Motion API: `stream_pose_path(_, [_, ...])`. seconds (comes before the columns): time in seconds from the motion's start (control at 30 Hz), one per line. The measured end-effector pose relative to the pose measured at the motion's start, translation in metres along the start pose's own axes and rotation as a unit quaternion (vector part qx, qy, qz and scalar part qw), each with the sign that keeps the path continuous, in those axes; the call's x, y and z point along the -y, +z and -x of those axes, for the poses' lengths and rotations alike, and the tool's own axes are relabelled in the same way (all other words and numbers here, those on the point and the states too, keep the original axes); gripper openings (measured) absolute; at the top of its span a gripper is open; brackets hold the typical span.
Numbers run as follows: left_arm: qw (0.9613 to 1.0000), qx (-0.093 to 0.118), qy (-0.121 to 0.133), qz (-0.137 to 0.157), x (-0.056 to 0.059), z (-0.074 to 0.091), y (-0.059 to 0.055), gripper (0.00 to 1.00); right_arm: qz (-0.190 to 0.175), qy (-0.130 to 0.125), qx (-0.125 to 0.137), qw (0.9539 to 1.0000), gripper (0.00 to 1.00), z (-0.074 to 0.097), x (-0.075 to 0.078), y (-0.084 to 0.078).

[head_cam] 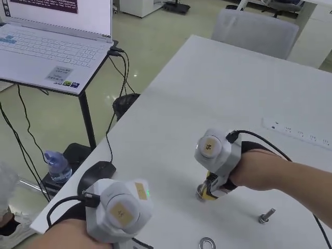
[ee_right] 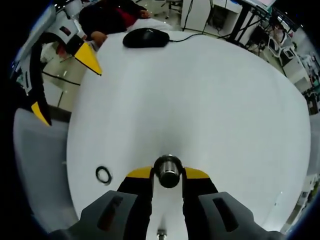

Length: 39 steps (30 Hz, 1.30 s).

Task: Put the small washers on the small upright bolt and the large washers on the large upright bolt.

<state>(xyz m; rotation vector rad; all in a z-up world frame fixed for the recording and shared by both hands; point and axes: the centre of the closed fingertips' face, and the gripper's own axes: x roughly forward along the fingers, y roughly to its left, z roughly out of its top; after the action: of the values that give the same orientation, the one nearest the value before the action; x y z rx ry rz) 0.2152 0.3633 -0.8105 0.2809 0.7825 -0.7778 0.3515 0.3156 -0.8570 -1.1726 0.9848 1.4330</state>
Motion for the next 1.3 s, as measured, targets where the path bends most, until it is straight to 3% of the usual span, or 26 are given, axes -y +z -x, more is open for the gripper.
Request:
stream_pose_path(0.3, [1.0000, -0.003, 0.005, 0.005, -0.002, 0.004, -0.006, 0.71, 0.001, 0.001, -0.009, 1.0000, 0.22, -0.012, 0.000, -0.003])
stream_pose_path(0.9, [1.0000, -0.005, 0.002, 0.005, -0.002, 0.004, -0.006, 0.69, 0.009, -0.004, -0.007, 0.9999, 0.24, -0.011, 0.002, -0.003])
stream_pose_path(1.1, [1.0000, -0.005, 0.002, 0.004, -0.001, 0.005, -0.005, 0.69, 0.002, -0.004, 0.008, 1.0000, 0.32, -0.009, 0.003, 0.001])
stream_pose_path(1.3, [1.0000, -0.005, 0.004, 0.000, -0.001, 0.007, -0.002, 0.69, -0.013, -0.009, 0.027, 0.9995, 0.35, 0.005, 0.007, 0.001])
